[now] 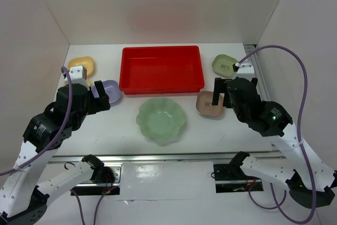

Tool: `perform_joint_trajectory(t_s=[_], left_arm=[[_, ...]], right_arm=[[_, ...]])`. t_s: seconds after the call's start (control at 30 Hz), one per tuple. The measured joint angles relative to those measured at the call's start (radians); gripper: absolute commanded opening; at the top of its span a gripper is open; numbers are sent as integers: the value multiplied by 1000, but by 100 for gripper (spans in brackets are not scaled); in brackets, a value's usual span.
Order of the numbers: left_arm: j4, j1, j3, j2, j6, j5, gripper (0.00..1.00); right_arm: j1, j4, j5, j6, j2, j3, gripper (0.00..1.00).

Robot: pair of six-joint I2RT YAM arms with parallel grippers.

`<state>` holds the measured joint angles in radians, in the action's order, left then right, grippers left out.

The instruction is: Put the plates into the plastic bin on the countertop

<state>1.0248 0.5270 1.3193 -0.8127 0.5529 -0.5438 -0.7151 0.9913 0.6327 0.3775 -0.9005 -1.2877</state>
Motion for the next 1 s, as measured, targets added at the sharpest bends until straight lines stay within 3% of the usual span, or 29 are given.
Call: perform_joint_trajectory(t_s=[0.4,0.77,1.0], left_arm=[[-2,0,-3,6,0,34,100],[-9,0,-74,11,0,91,100],[-9,0,-111,27,0,116,100]], right_arm=[[0,-39,-83,19,-6,57,100],[-22,-406,-282,96,-155,376,100],[-27,-666,-320,80,-401,421,99]])
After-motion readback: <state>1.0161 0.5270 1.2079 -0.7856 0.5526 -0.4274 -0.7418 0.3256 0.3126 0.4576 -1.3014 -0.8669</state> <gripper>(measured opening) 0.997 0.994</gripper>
